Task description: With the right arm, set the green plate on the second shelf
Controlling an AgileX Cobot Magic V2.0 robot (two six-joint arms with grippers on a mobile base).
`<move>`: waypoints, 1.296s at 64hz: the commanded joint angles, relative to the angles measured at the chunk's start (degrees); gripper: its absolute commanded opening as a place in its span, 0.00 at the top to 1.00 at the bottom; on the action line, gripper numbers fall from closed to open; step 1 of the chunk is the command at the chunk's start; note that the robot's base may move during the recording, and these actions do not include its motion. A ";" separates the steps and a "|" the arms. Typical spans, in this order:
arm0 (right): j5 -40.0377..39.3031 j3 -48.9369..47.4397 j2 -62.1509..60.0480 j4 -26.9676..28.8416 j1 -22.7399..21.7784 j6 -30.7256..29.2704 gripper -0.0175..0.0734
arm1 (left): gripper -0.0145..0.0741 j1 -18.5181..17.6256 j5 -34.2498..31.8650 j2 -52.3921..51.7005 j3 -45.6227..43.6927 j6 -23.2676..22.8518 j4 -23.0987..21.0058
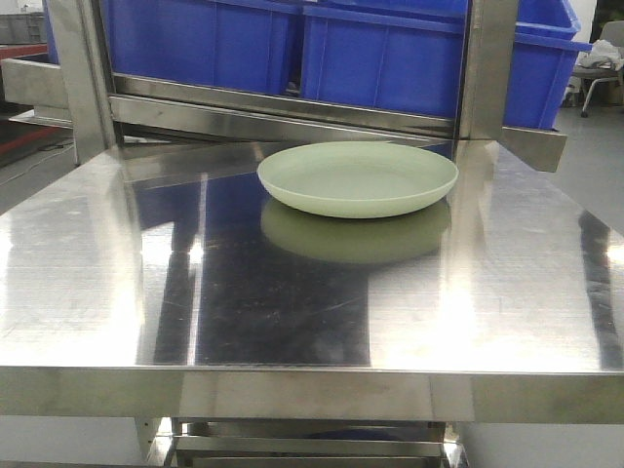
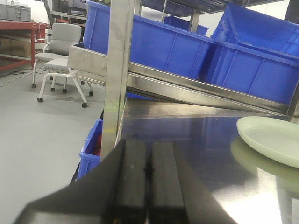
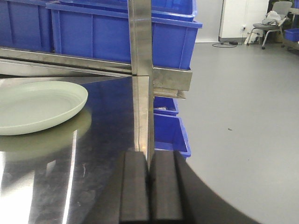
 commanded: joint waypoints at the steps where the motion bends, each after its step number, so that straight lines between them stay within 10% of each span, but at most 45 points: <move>1: -5.03 -1.18 -0.77 -0.57 -0.05 -0.46 0.75 | 0.69 -0.39 -5.22 -0.93 2.34 -0.19 -0.47; 33: -8.27 -1.18 -0.77 -0.19 -0.04 -0.12 0.75 | 0.69 -0.39 -5.22 -0.93 2.34 -0.19 -0.47; 44: -21.80 -1.97 -0.67 2.84 0.17 10.98 0.75 | 0.69 -0.39 -5.22 -0.93 2.34 -0.19 -0.47; 66: -10.78 -22.43 4.78 -8.43 1.33 16.00 0.74 | 0.69 -0.39 -5.22 -0.93 2.34 -0.19 -0.47; 83: 21.29 -50.48 37.39 -2.35 1.41 14.49 0.74 | 0.69 -0.39 -5.22 -0.93 2.34 -0.19 -0.47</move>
